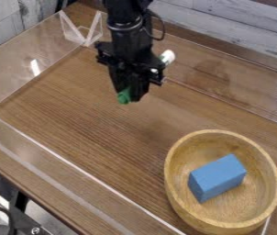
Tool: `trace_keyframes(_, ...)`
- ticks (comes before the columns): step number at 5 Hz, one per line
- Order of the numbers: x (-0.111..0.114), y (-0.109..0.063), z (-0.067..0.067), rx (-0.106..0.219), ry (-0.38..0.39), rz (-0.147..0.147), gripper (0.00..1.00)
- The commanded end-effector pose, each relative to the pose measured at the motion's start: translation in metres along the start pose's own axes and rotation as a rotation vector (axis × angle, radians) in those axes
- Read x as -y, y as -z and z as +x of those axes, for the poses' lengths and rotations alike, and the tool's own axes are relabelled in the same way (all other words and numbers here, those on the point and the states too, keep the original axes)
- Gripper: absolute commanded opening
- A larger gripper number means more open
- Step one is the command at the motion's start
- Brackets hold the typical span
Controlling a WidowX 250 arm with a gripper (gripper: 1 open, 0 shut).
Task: Put the green marker in the brown bowl
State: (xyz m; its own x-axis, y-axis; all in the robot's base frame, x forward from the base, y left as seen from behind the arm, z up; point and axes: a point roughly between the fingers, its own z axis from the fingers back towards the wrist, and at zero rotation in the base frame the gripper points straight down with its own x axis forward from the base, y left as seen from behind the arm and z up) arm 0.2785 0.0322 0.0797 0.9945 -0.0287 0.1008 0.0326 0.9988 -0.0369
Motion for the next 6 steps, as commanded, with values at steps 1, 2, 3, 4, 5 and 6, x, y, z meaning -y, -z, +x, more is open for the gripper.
trace_keyframes(1,-0.001,-0.011,0.018,0.079,0.013,0.009,0.0)
trace_keyframes(2,-0.003,-0.008,0.024,0.094,0.019,0.009,0.0)
trace_keyframes(3,-0.005,-0.005,0.026,0.102,0.021,0.009,0.0)
trace_keyframes(4,-0.009,-0.002,0.029,0.11,0.021,0.012,0.0)
trace_keyframes(5,-0.013,0.0,0.031,0.118,0.02,0.014,0.0)
trace_keyframes(6,-0.016,0.001,0.031,0.123,0.019,0.017,0.0)
